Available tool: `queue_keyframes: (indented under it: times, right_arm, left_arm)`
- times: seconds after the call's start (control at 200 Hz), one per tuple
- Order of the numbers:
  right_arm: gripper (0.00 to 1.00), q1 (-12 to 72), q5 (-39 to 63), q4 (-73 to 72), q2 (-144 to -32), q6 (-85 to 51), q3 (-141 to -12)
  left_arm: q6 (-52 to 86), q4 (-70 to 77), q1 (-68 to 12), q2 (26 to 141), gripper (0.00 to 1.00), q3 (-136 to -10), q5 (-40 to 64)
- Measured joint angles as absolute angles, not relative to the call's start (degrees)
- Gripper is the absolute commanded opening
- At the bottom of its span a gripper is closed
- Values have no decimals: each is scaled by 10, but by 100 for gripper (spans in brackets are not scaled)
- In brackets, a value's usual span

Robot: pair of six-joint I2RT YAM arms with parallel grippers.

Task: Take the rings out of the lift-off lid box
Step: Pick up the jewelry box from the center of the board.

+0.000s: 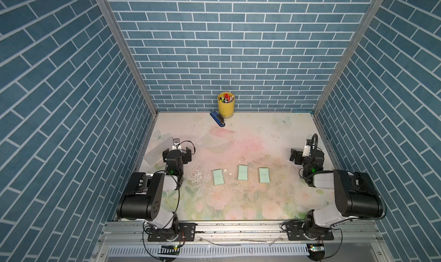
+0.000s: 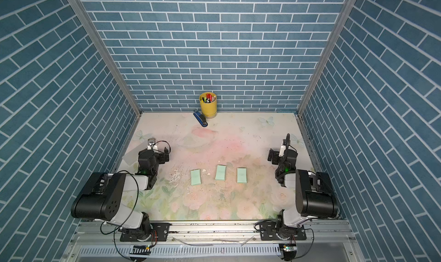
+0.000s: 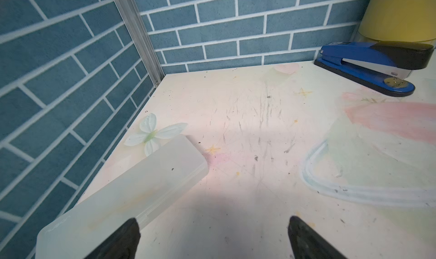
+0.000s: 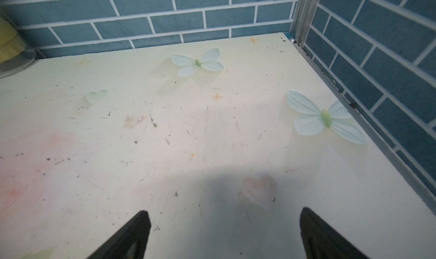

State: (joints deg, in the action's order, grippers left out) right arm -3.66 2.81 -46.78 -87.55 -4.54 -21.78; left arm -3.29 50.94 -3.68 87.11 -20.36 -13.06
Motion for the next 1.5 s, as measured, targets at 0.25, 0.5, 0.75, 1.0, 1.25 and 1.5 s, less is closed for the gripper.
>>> queue_keyframes:
  times: [0.25, 0.5, 0.75, 1.0, 1.25, 1.5]
  right_arm:
    - [99, -37, 28, -468, -875, -45, -218]
    - [99, -37, 29, -468, -875, -45, -218]
    - [99, -37, 31, -468, -875, -45, -218]
    - [99, -37, 30, -460, -875, -45, -221]
    - [88, -37, 11, -308, -801, -49, -305]
    - [82, -27, 37, -131, -722, -80, -404]
  left_arm:
    - [-33, 509, -37, 871, 99, -204, -131]
    - [-33, 509, -37, 871, 100, -204, -130]
    - [-33, 509, -37, 871, 100, -205, -130]
    - [-32, 509, -36, 871, 100, -206, -128]
    - [-28, 481, -36, 862, 100, -215, -145]
    - [32, 204, -36, 749, 100, -376, -231]
